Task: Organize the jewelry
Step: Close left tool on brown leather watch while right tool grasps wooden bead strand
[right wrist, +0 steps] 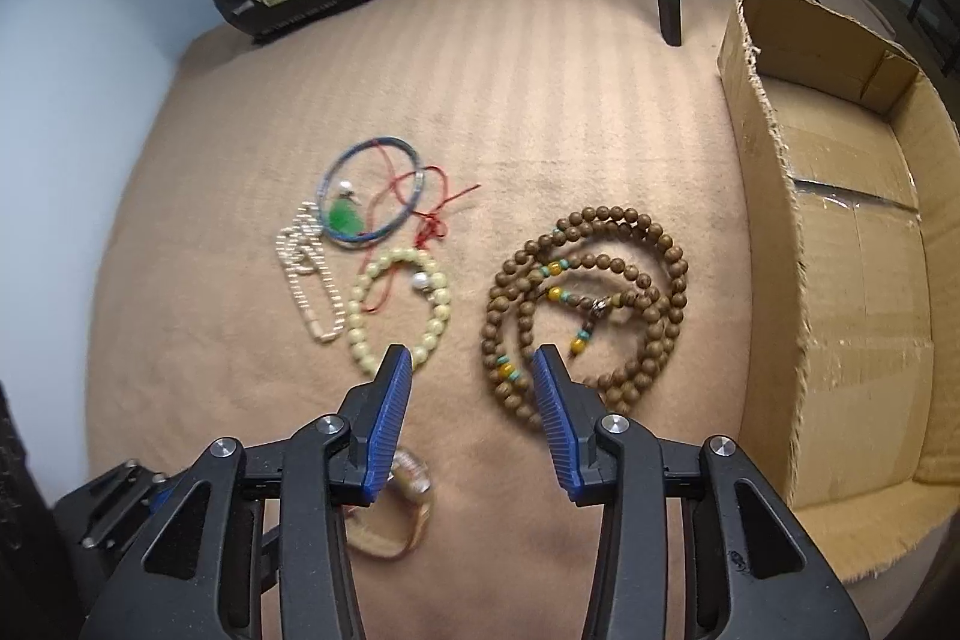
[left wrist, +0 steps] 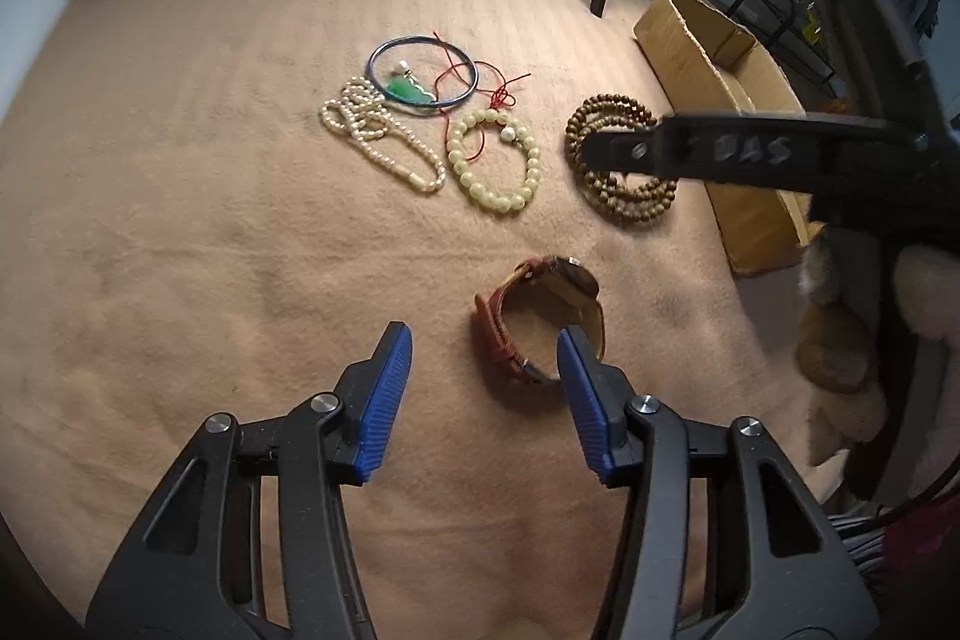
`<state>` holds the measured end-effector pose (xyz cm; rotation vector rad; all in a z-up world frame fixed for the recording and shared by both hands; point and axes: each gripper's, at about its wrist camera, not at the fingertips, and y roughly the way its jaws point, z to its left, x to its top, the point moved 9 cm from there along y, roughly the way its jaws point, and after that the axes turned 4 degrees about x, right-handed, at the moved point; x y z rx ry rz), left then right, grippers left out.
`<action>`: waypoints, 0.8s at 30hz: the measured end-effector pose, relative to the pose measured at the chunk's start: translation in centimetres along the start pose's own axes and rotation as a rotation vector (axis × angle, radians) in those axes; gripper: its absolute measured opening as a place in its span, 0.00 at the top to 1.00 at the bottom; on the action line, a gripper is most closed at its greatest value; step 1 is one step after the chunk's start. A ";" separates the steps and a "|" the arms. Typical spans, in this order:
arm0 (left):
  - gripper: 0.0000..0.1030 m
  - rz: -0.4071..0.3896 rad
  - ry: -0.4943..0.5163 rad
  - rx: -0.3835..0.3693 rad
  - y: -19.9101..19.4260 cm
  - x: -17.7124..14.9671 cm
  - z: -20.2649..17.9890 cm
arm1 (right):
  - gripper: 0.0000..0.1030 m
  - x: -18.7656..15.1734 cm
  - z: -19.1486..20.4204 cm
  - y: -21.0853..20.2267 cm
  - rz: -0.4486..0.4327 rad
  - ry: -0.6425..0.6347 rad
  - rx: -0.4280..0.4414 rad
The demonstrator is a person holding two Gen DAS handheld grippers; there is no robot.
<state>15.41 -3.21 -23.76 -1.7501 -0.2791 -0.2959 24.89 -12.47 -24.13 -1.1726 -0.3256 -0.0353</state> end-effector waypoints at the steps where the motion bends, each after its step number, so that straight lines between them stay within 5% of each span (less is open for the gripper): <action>1: 0.50 0.002 0.003 0.000 0.2 0.1 -0.1 | 0.61 0.1 -0.3 0.3 0.004 0.002 -0.009; 14: 0.55 0.072 0.018 0.004 3.8 0.2 -0.1 | 0.62 0.7 -0.4 3.3 0.040 -0.074 -0.111; 19: 0.61 0.078 0.015 0.004 4.6 0.6 0.0 | 0.86 1.1 -0.3 3.7 0.017 -0.099 -0.155; 24: 0.75 0.082 -0.001 -0.003 5.0 1.0 0.6 | 0.90 1.5 -0.5 3.6 0.004 -0.087 -0.126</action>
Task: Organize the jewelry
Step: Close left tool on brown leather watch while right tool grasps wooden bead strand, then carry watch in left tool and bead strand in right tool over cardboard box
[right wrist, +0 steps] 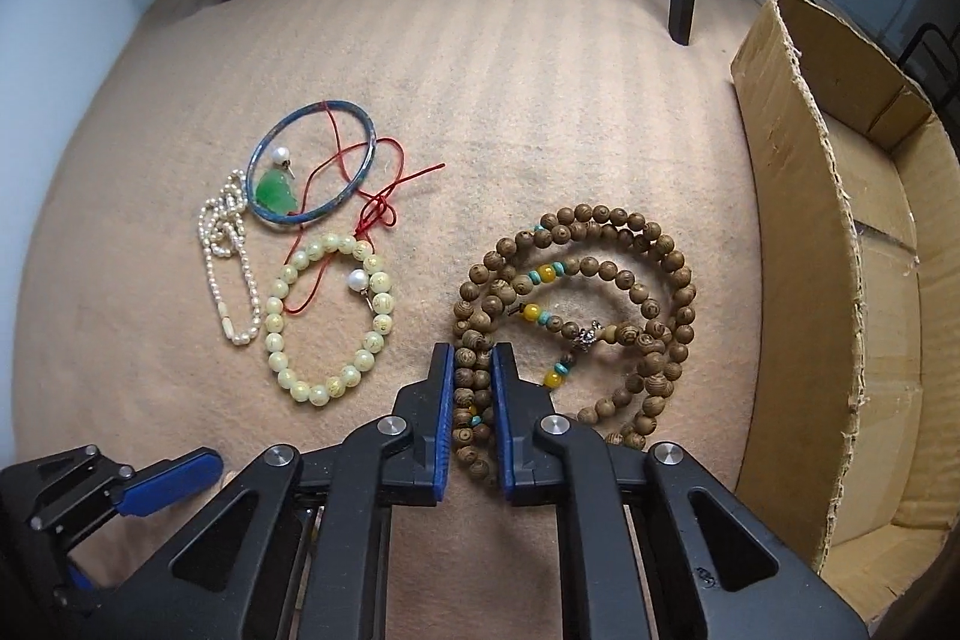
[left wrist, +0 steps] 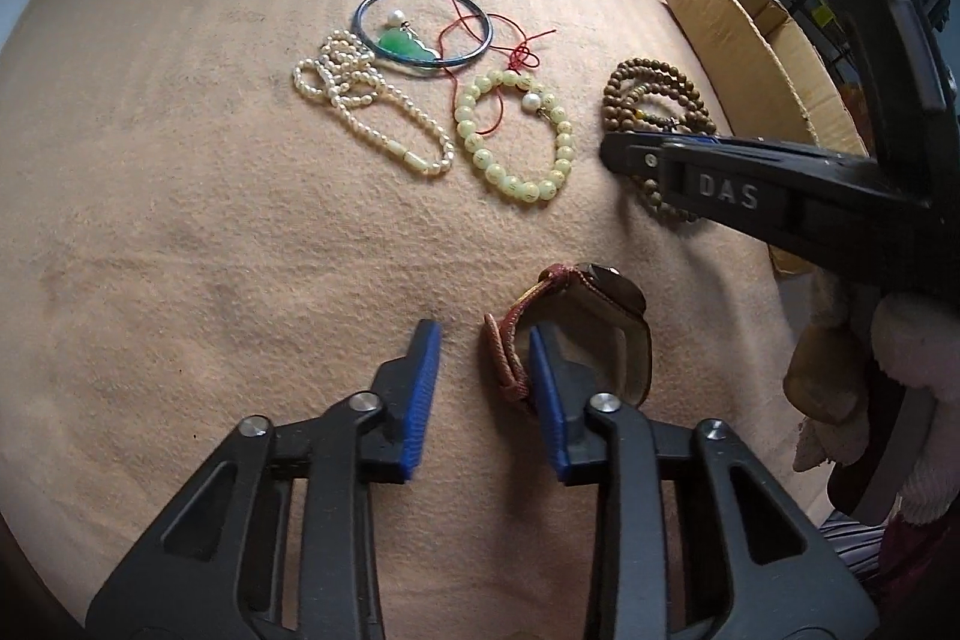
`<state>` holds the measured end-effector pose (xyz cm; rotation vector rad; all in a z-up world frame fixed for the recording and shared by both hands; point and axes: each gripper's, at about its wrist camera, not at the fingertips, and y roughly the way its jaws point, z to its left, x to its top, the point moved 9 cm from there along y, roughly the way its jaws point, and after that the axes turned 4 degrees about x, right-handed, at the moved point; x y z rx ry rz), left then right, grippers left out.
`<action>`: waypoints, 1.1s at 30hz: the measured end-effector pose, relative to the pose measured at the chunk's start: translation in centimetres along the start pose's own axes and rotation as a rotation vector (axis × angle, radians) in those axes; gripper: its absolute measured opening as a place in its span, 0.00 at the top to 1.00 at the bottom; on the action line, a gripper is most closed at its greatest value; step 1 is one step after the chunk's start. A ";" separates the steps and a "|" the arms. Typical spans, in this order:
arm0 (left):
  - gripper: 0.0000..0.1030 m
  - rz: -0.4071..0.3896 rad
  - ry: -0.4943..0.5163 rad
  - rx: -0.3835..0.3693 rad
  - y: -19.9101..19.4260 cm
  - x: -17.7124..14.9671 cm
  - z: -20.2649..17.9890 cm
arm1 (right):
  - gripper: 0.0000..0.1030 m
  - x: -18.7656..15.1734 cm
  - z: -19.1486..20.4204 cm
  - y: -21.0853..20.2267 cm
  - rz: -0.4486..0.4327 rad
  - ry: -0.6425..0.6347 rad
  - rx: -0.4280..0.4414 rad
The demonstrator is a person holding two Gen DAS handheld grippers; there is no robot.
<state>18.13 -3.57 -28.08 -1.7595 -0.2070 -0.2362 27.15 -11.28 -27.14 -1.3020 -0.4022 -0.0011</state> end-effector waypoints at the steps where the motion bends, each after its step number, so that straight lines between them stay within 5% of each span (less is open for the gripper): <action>1: 0.81 -0.001 -0.004 -0.004 0.0 0.1 0.1 | 0.90 0.2 -0.1 0.0 -0.003 0.007 0.006; 7: 0.93 -0.008 -0.006 -0.019 -0.5 0.1 0.2 | 0.95 -0.2 -1.6 -2.3 -0.033 0.021 0.037; 33: 0.93 -0.205 -0.018 -0.082 -8.5 2.7 -1.3 | 0.95 0.8 0.3 -13.6 -0.280 0.003 0.101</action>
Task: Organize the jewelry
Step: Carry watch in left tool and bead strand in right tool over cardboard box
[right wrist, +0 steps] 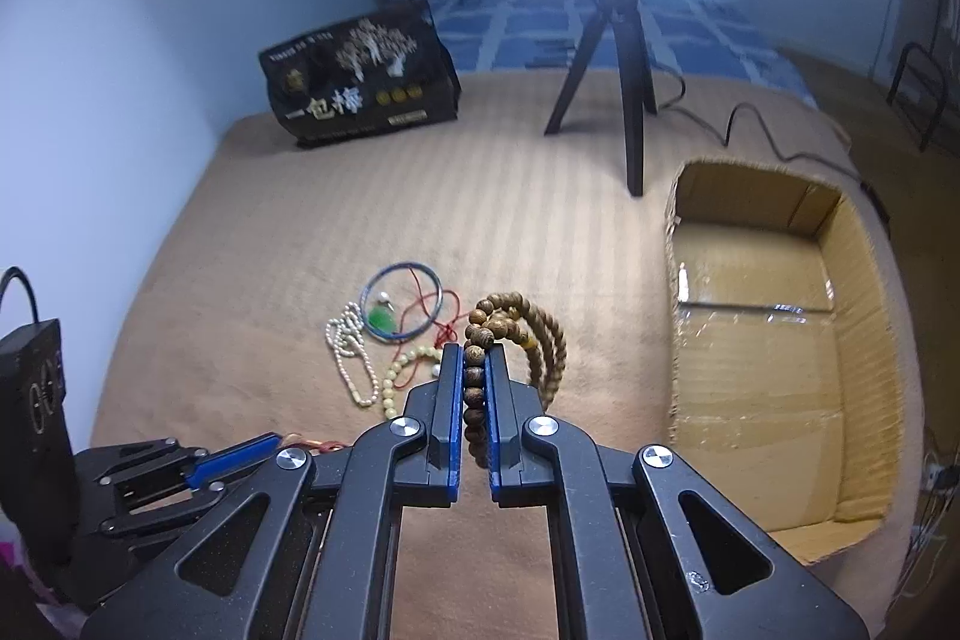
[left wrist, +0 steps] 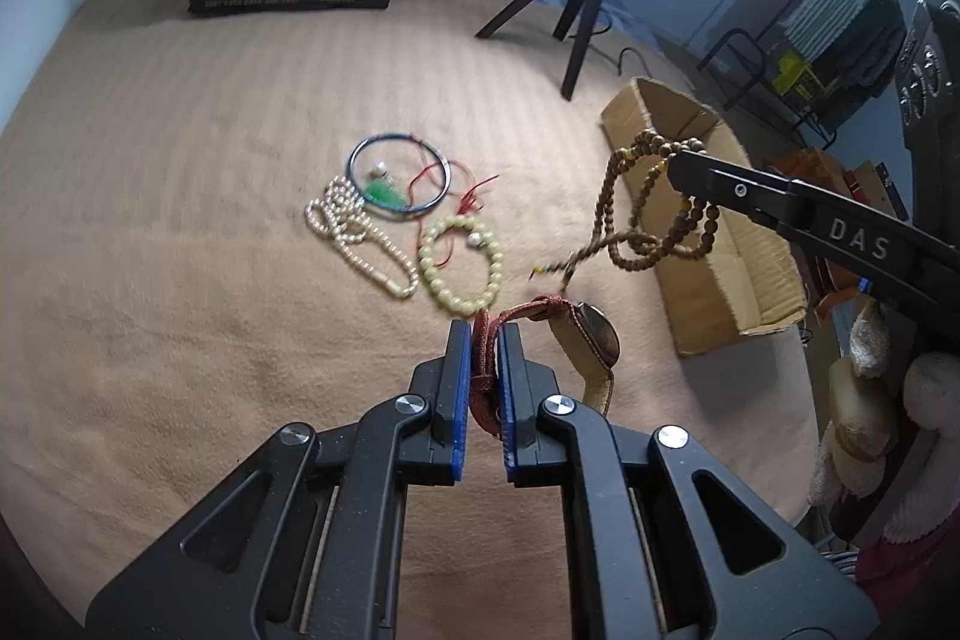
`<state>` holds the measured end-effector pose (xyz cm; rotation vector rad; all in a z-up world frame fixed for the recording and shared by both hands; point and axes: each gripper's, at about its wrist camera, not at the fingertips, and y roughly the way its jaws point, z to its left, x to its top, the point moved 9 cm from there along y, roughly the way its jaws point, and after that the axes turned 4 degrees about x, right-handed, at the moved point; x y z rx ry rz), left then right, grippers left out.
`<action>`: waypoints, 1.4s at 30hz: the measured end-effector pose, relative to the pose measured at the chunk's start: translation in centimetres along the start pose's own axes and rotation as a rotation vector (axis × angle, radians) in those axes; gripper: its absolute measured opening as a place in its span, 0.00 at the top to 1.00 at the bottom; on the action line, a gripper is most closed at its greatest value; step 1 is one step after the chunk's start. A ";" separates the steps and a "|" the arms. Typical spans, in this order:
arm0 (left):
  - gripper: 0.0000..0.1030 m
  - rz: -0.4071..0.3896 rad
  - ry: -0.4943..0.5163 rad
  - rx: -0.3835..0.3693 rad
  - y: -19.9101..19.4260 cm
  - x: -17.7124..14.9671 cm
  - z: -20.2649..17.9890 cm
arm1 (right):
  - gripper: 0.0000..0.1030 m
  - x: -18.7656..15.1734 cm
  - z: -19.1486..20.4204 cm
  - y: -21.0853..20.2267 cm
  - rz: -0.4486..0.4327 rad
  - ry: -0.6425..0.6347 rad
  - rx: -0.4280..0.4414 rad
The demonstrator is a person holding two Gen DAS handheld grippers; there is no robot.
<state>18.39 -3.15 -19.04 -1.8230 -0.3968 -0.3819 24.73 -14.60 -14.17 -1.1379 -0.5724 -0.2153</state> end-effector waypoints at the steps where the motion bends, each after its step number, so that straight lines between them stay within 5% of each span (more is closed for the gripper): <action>1: 0.93 -0.005 0.005 -0.004 -0.2 0.1 -0.3 | 0.95 0.2 0.1 -0.6 -0.012 -0.003 0.003; 22: 0.93 -0.080 0.086 -0.110 -1.6 2.9 -9.0 | 0.95 2.1 -6.7 -12.4 -0.235 0.040 -0.117; 42: 0.93 -0.045 0.104 -0.145 4.8 5.6 -16.9 | 0.95 -1.3 -14.8 -10.6 -0.134 0.139 -0.200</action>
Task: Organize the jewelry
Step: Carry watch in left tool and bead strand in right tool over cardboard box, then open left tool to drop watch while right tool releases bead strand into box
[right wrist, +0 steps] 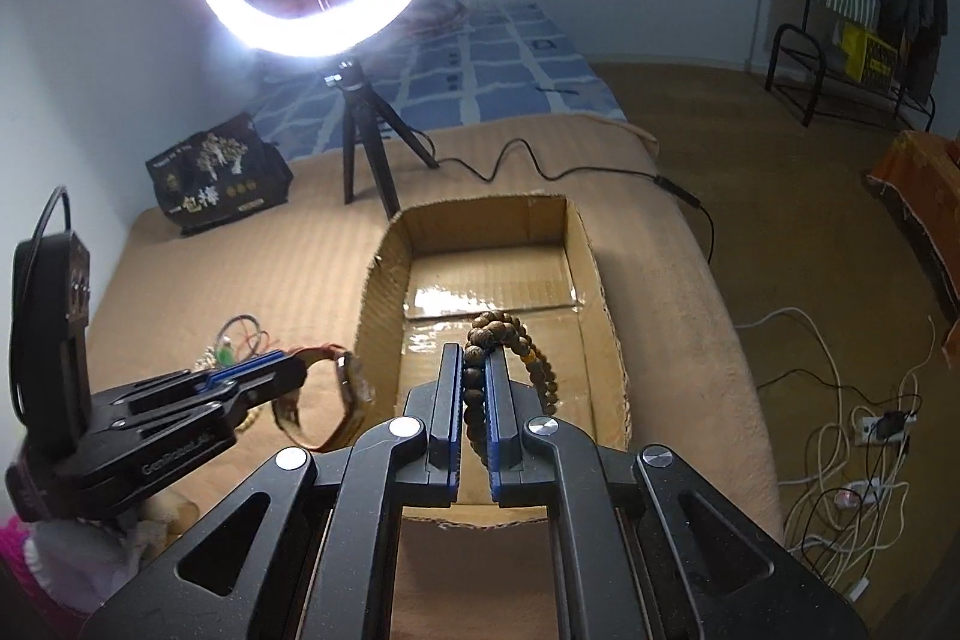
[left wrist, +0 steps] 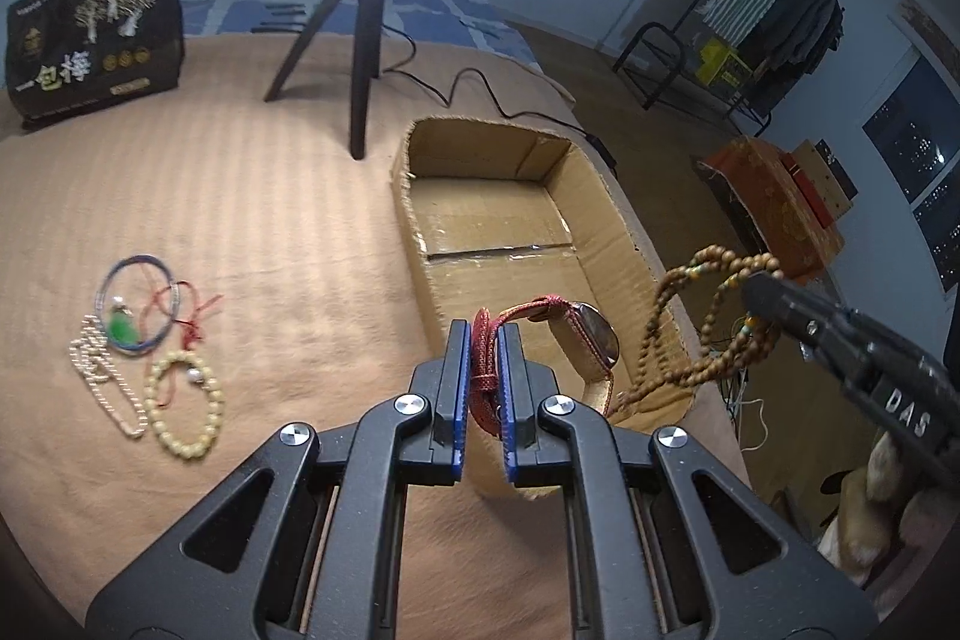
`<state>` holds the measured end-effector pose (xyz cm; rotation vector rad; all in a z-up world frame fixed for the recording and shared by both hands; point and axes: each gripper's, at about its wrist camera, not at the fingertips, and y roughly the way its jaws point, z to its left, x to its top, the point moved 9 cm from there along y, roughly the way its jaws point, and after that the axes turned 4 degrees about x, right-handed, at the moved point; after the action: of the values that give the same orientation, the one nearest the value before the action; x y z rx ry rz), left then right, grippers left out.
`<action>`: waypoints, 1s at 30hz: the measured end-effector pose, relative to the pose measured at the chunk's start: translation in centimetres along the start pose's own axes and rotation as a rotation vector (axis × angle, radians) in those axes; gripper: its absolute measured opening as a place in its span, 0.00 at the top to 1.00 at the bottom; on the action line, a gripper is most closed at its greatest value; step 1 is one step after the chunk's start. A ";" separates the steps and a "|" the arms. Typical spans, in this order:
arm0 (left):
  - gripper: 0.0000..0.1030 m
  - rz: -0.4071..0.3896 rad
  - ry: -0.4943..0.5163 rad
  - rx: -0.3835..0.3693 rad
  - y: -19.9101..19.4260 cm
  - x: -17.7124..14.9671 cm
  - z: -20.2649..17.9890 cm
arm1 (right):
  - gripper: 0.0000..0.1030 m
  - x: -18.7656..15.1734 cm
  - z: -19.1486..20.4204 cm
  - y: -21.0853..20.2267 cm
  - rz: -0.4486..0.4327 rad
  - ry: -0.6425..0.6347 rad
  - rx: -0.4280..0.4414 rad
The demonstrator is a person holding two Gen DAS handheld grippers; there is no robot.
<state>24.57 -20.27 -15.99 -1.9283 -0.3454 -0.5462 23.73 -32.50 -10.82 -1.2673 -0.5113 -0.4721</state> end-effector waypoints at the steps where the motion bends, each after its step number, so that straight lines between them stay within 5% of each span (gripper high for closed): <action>1: 0.93 0.009 0.000 0.000 0.6 0.0 -0.3 | 0.95 -0.1 -0.2 0.4 0.009 0.003 -0.003; 15: 0.91 0.037 0.011 0.011 2.9 -0.1 -1.5 | 0.94 -1.4 -2.0 2.0 0.058 0.078 -0.014; 21: 0.83 0.030 0.027 0.034 2.6 0.0 -0.7 | 0.68 -1.4 -2.1 2.0 0.057 0.077 -0.031; 30: 0.83 0.017 0.034 0.072 1.8 -0.3 1.0 | 0.67 -1.1 -1.7 1.9 0.043 0.059 -0.041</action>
<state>25.37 -20.04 -17.88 -1.8488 -0.3226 -0.5471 24.14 -33.59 -13.35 -1.2972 -0.4259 -0.4845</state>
